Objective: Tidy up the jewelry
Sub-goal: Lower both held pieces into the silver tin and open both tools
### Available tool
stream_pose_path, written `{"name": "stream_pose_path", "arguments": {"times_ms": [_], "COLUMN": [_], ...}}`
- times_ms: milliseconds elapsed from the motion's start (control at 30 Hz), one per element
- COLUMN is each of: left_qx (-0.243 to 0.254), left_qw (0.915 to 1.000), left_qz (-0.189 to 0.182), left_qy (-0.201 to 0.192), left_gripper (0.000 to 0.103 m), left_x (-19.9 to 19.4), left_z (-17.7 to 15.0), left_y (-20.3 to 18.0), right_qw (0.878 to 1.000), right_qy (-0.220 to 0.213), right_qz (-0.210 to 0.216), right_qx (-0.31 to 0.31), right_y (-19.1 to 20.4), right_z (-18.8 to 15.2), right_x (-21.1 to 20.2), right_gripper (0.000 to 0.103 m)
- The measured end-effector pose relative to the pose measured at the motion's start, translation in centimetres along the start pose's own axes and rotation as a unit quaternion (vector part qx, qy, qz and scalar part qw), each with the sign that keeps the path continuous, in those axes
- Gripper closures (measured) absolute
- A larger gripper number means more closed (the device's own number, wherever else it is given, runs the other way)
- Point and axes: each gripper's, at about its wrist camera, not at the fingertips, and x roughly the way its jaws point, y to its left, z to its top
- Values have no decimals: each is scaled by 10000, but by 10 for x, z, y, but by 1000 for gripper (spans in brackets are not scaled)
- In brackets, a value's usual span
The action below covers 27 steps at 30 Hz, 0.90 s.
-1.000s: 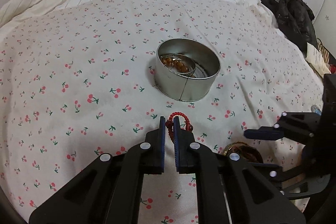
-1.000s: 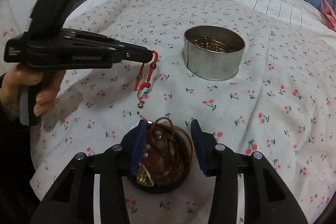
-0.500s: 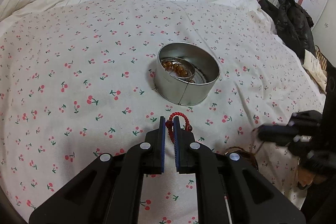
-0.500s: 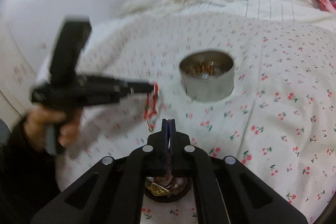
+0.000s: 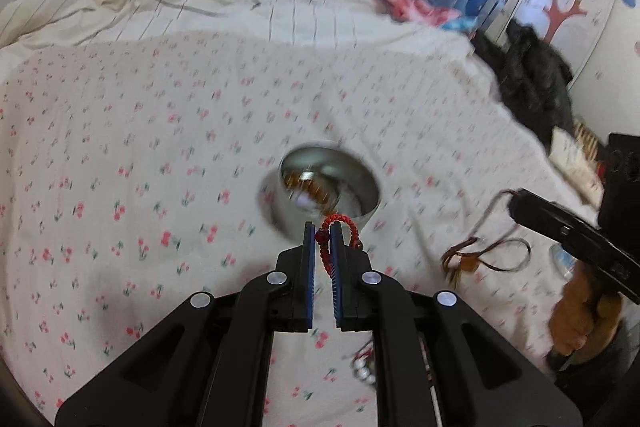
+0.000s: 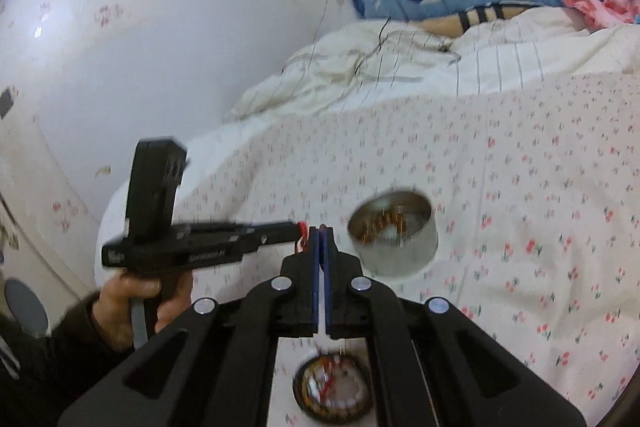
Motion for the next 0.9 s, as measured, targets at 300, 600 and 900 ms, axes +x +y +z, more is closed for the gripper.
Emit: {"name": "stream_pose_path", "arguments": {"times_ms": [300,600,900], "left_qx": [-249,-373,-663], "left_qw": [9983,9991,9963], "left_qz": [-245,-24,133], "left_qy": [-472,-198,522], "left_gripper": [97,96,72], "left_x": [0,61,98], "left_z": [49,55,46], "left_y": [3,6,22], "right_qw": [9989,9984,9984], "right_qy": [-351,-235,-118], "right_qz": [-77,-196,-280], "right_qx": [306,483,480], "right_y": [-7,-29,-37], "right_z": [42,53,53], "right_x": [21,54,73], "right_gripper": [101,101,101]}}
